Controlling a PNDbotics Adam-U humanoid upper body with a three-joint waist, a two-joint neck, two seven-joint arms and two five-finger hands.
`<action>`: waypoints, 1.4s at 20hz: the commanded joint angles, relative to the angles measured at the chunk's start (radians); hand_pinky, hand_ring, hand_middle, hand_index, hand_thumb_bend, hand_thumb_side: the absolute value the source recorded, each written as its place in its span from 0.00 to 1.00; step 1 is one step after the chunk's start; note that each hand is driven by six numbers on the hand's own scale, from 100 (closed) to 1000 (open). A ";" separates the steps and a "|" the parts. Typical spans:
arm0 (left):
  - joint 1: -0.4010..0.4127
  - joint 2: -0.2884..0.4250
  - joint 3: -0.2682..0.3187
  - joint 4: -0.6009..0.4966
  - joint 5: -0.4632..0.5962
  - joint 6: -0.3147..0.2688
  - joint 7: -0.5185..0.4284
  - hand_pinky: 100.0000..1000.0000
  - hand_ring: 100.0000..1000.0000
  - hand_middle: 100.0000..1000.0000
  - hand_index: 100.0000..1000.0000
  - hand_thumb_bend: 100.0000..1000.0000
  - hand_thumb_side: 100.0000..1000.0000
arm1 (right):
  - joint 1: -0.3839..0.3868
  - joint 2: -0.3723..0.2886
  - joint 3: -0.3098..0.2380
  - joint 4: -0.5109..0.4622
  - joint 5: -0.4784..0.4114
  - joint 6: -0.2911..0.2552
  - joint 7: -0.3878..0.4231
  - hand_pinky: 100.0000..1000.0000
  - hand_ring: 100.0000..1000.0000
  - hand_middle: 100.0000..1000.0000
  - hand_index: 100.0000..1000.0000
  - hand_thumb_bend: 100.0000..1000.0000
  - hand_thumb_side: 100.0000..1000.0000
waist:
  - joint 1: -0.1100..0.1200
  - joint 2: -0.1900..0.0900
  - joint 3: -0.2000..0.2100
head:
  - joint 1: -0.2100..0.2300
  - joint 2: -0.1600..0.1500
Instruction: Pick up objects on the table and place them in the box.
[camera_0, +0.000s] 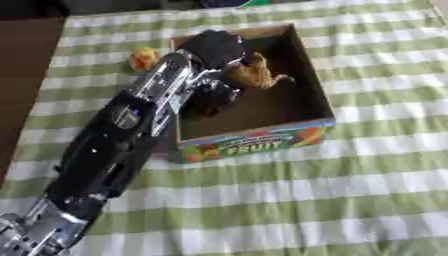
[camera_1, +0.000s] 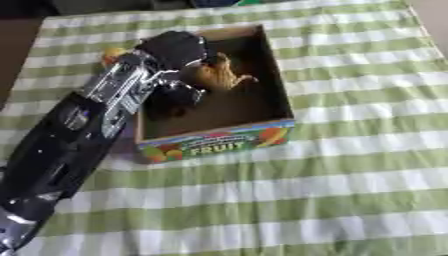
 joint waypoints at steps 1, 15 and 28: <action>-0.011 -0.002 -0.012 0.007 -0.011 -0.027 -0.036 0.47 0.71 0.70 0.79 0.00 0.41 | -0.009 -0.011 -0.012 -0.019 -0.006 0.001 0.001 0.75 0.80 0.73 0.84 0.00 1.00 | -0.004 -0.017 -0.001 | 0.002 0.001; -0.014 0.014 -0.002 -0.016 -0.109 -0.069 -0.102 0.61 0.86 0.87 0.98 0.90 0.83 | -0.005 -0.008 -0.013 -0.019 -0.005 0.004 0.006 0.75 0.80 0.73 0.84 0.00 1.00 | -0.004 -0.021 0.002 | -0.001 -0.002; -0.035 0.119 0.103 -0.259 0.013 0.087 0.086 0.53 0.74 0.74 0.81 0.39 0.85 | 0.006 -0.013 -0.018 -0.019 0.001 0.008 0.012 0.75 0.80 0.73 0.84 0.00 1.00 | -0.004 -0.028 0.012 | -0.014 0.009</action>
